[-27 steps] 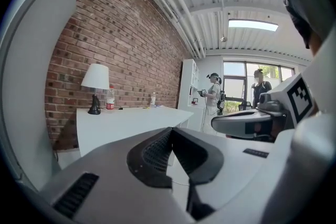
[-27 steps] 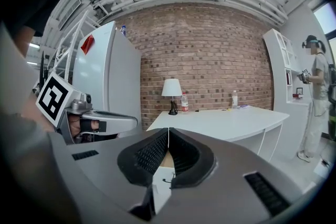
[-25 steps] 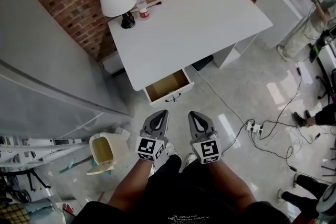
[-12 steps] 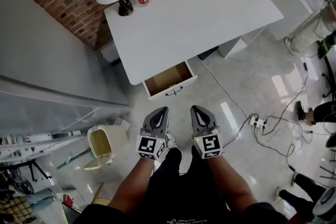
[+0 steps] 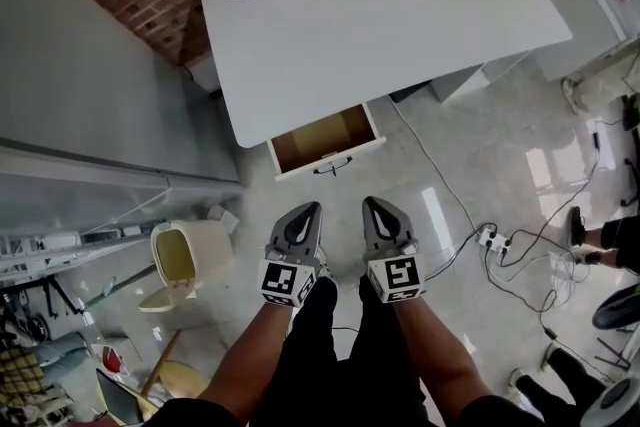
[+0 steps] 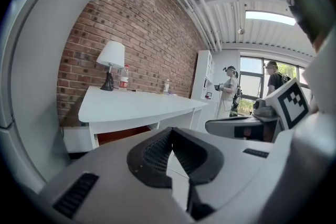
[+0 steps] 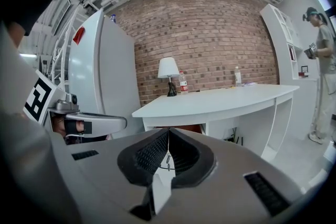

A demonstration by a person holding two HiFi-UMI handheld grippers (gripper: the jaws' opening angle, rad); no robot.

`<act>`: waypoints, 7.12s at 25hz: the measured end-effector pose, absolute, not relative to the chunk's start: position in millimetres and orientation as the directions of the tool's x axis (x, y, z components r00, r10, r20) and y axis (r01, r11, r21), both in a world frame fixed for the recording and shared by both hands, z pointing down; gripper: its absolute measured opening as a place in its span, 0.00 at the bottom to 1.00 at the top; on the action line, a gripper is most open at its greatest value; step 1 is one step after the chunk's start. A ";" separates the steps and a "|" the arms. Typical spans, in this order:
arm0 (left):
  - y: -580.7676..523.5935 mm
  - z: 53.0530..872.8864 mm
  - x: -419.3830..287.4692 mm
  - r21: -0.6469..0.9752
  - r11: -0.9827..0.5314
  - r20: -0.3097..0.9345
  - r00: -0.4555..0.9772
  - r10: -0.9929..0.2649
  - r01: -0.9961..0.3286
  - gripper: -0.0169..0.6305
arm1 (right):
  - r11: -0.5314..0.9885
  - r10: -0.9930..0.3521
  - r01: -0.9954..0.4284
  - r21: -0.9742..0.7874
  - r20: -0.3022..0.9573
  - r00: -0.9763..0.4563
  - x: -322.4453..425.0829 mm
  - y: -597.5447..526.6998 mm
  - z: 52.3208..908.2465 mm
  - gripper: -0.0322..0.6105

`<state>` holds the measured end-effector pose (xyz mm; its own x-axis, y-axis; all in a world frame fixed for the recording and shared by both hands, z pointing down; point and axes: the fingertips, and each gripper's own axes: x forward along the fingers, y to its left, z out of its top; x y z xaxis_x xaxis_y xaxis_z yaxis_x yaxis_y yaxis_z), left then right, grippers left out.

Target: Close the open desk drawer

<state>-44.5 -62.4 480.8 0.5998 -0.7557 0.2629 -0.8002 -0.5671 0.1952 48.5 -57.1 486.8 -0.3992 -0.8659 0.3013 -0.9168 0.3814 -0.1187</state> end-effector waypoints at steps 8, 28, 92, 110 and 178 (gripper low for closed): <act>-72.2 534.0 -39.4 0.197 -0.559 0.264 0.593 -0.761 -0.805 0.04 | 0.402 -0.853 -0.904 -0.144 0.299 -0.427 39.6 -71.4 543.5 0.10; -90.7 617.9 -57.4 0.186 -0.508 0.256 0.541 -0.801 -0.841 0.04 | 0.355 -0.819 -0.821 -0.447 0.275 -0.503 24.3 -112.3 642.5 0.10; -116.4 669.5 -69.0 0.134 -0.411 0.371 0.430 -0.823 -0.902 0.04 | -0.018 -0.870 -0.133 -0.991 0.081 -0.486 26.4 -174.8 714.5 0.11; -148.1 664.0 -89.8 0.146 -0.352 0.346 0.381 -0.857 -0.925 0.04 | -0.023 -0.870 -0.123 -0.992 0.081 -0.486 13.1 -231.5 714.4 0.11; -134.4 591.3 -106.2 0.102 -0.362 0.287 0.375 -0.881 -0.927 0.04 | 0.196 -0.885 -0.649 -0.735 0.153 -0.440 26.7 -192.2 634.5 0.11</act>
<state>-106.2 -134.4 591.3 0.3755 -0.8814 0.2865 -0.9267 -0.3617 0.1017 26.7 -192.2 634.5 -0.4396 -0.8851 0.1528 -0.6493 0.1956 -0.7349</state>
